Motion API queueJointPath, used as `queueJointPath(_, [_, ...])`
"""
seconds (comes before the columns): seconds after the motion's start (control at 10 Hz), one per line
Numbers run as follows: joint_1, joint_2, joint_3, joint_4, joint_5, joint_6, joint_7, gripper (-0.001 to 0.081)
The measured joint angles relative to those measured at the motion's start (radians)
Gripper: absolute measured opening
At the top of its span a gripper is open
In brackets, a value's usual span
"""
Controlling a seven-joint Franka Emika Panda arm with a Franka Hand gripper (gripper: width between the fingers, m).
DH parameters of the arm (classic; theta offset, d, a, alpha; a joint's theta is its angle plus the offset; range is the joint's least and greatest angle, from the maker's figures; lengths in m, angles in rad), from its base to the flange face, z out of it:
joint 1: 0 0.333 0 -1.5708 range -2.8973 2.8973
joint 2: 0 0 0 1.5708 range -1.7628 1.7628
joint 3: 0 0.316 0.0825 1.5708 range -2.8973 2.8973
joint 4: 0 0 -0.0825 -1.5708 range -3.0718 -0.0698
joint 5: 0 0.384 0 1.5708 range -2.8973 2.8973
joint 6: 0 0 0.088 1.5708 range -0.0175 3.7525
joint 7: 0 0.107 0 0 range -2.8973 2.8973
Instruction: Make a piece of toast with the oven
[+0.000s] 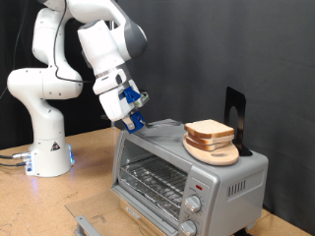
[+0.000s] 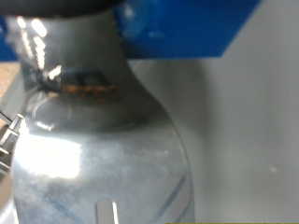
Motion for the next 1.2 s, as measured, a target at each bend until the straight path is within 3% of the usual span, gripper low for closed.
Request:
queueJointPath(0.3, [-0.036,0.022,0.009,0.011,-0.026,0.001,0.008,0.0269])
queueJointPath(0.6, [-0.068,0.056,0.055,0.038,-0.041,0.017,0.039,0.0269])
queueJointPath(1.2, [-0.075,0.081,0.092,0.078,-0.040,0.027,0.075,0.0269])
